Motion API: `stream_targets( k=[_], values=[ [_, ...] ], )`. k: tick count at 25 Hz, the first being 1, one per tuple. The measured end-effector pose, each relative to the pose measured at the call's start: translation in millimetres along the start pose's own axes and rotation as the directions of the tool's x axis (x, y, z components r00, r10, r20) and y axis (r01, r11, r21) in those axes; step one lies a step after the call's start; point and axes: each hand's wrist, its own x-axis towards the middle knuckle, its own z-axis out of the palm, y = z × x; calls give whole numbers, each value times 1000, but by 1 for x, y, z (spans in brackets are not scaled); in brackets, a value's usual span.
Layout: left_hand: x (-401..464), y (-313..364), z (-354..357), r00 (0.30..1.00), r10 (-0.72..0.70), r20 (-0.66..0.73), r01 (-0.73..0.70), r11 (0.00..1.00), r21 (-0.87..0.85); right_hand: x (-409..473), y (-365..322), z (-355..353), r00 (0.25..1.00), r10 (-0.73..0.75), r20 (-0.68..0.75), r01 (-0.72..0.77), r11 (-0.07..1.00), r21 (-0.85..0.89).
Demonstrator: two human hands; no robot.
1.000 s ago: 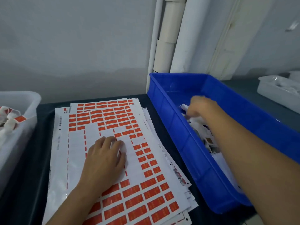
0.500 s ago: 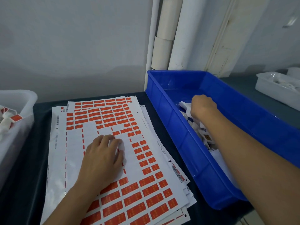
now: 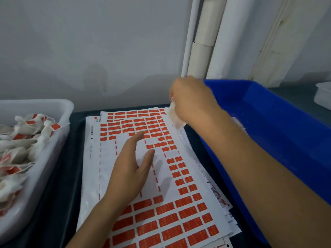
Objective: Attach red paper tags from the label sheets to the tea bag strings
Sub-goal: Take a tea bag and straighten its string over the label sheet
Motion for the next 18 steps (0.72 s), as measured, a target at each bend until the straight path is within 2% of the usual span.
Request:
stream_targets(
  k=[3, 5, 7, 10, 15, 18],
  values=[
    [-2, -6, -11, 998, 4, 55, 5, 985, -174, -20, -35, 42, 942, -308, 136, 269, 931, 246],
    [-3, -18, -19, 998, -26, 56, 38, 974, -224, -30, -47, 73, 881, -434, 188, 339, 857, 388],
    [-1, -25, -20, 997, -67, 43, 75, 967, -242, -32, -44, 98, 891, -410, 194, 278, 832, 481],
    [1, -33, -19, 993, -114, 29, 118, 963, -241, -30, -42, 122, 955, -280, 96, 161, 765, 624],
    [3, -36, -16, 987, -163, 5, 160, 965, -207, -32, -40, 143, 980, -183, -72, 179, 678, 712],
    [2, -35, -15, 989, -143, -20, 136, 969, -204, -29, -39, 144, 982, -148, -114, 183, 627, 757]
  ],
)
